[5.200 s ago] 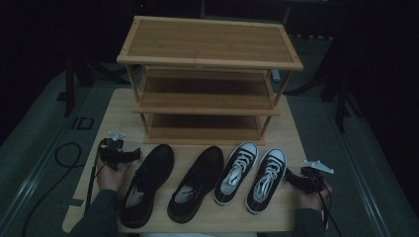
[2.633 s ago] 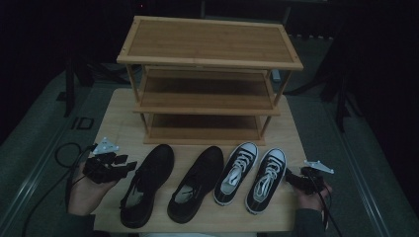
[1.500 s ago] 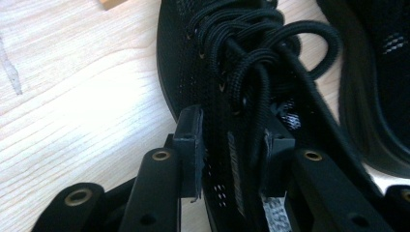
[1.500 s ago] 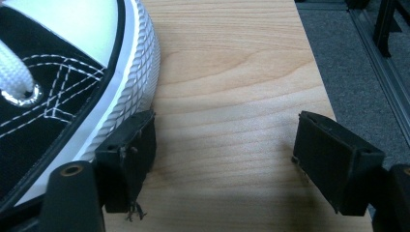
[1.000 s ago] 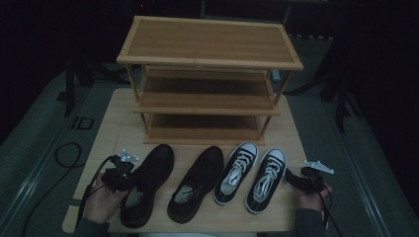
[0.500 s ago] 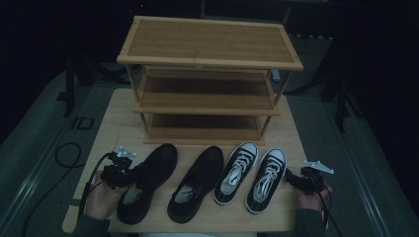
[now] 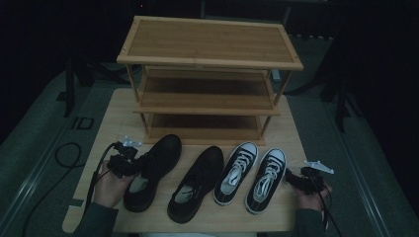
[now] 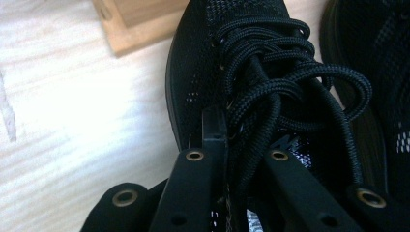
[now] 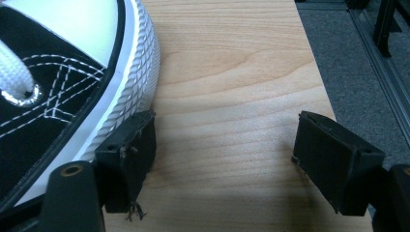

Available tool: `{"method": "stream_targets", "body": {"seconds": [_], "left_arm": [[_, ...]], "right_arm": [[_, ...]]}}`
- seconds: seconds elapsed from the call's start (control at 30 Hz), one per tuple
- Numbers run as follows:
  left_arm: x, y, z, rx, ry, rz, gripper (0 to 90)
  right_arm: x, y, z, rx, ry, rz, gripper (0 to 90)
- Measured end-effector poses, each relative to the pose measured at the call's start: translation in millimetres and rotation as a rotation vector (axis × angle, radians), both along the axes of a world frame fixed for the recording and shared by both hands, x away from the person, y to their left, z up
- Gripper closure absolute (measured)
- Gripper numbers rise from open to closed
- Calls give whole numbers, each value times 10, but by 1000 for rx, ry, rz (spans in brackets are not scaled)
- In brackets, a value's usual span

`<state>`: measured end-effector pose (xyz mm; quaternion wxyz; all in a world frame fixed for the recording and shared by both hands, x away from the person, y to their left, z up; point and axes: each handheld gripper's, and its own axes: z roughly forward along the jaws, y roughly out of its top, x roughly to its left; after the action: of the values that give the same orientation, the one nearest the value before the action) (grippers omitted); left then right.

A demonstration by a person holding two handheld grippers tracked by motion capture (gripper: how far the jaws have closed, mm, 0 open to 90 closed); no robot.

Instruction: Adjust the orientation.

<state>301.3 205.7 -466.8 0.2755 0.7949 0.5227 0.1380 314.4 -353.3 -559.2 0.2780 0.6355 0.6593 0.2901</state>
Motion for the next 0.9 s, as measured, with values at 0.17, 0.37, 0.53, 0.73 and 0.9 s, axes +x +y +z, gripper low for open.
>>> {"method": "stream_targets", "body": {"seconds": [0.17,0.37,0.53,0.73,0.9], "left_arm": [[159,-87,21,0,-15,11,869],[335,-164,4,-31,-28,41,869],[469,-209,-23,-33,-24,62,868],[601,-221,-40,-34,-27,99,869],[680,-240,-48,-46,-33,117,869]], "right_arm": [[0,0,0,0,0,0,229],[0,0,0,0,0,0,229],[0,0,0,0,0,0,229],[0,0,0,0,0,0,229],[0,0,0,0,0,0,229]]}}
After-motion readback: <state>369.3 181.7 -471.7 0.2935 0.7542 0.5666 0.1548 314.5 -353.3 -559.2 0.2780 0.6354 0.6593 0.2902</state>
